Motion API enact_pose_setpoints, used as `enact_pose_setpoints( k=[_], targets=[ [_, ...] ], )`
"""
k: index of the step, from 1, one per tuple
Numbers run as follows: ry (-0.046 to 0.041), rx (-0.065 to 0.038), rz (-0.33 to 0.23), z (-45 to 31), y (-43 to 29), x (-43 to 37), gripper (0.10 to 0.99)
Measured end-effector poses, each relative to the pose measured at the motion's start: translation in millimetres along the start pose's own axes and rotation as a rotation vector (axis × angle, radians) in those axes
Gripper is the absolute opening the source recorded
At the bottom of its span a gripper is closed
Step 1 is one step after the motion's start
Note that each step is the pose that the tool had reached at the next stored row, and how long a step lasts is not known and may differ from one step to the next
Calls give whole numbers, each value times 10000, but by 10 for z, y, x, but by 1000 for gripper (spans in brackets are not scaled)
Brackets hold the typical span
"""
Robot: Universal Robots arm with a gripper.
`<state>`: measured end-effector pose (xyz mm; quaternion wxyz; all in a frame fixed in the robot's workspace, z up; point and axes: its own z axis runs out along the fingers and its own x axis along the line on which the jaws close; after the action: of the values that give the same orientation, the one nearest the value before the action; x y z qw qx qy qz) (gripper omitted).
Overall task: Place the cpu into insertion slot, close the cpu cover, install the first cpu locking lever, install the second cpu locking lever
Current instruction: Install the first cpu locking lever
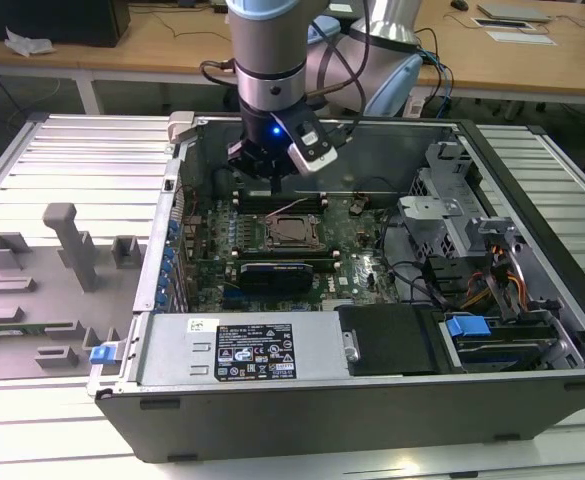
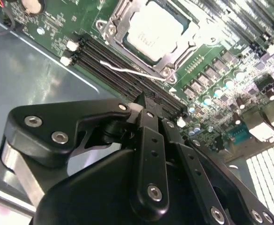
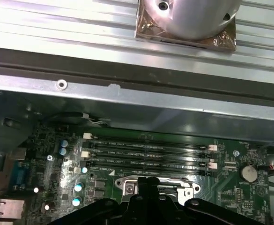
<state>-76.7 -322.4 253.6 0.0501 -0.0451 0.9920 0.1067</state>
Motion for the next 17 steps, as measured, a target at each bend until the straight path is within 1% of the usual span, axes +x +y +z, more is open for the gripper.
enact_pose_setpoints(
  k=[1, 3, 4, 5, 7, 8, 9, 10, 11, 13, 14, 17],
  targets=[
    [-177, 66, -33, 3, -1, 4, 106],
    [-346, 90, -59, 9, -1, 6, 106],
    [-469, 102, -78, 13, -2, 8, 106],
    [-554, 108, -93, 15, -3, 9, 106],
    [-757, 125, -134, 20, -3, 14, 106],
    [-979, 142, -182, 27, -4, 28, 106],
    [-1107, 152, -193, 41, -5, 37, 106],
    [-1152, 173, -106, 61, -11, 39, 106],
    [-1179, 192, 1, 87, -16, 42, 106],
    [-1207, 216, 140, 115, -22, 46, 106],
    [-1235, 239, 276, 146, -28, 49, 106],
    [-1279, 274, 486, 215, -42, 48, 106]
  ],
)
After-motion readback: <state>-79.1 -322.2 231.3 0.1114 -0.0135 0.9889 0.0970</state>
